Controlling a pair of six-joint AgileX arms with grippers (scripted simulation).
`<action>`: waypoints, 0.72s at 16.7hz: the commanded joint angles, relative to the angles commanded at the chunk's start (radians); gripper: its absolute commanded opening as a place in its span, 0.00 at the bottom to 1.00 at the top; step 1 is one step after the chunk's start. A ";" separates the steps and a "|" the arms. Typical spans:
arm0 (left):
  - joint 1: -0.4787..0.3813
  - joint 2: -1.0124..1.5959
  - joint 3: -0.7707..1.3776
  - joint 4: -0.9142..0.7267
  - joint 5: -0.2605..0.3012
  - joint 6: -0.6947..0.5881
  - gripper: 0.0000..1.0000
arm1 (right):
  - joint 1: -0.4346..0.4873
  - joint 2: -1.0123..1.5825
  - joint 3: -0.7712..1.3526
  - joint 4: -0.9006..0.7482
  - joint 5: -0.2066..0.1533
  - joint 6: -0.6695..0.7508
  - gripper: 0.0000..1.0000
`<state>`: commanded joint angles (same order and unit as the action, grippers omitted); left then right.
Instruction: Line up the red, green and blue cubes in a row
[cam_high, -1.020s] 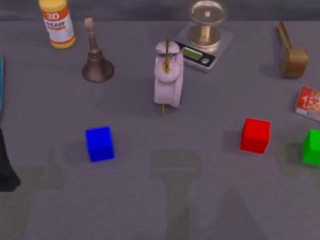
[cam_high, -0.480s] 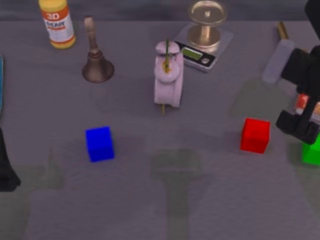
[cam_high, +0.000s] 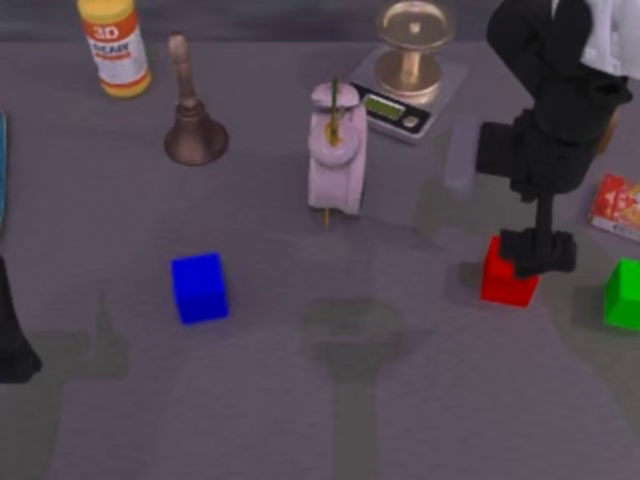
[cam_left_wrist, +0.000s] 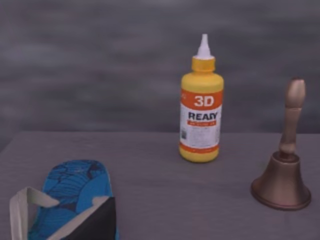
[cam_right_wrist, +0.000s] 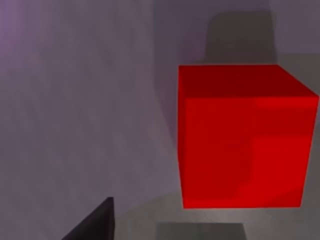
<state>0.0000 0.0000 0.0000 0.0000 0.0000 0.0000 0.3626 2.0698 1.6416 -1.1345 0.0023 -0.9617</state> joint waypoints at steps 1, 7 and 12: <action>0.000 0.000 0.000 0.000 0.000 0.000 1.00 | 0.002 0.012 0.010 -0.006 0.000 -0.006 1.00; 0.000 0.000 0.000 0.000 0.000 0.000 1.00 | -0.002 0.012 0.007 -0.001 0.000 -0.006 1.00; 0.000 0.000 0.000 0.000 0.000 0.000 1.00 | 0.002 0.073 -0.091 0.160 0.000 -0.005 1.00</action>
<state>0.0000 0.0000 0.0000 0.0000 0.0000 0.0000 0.3649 2.1423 1.5509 -0.9744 0.0026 -0.9669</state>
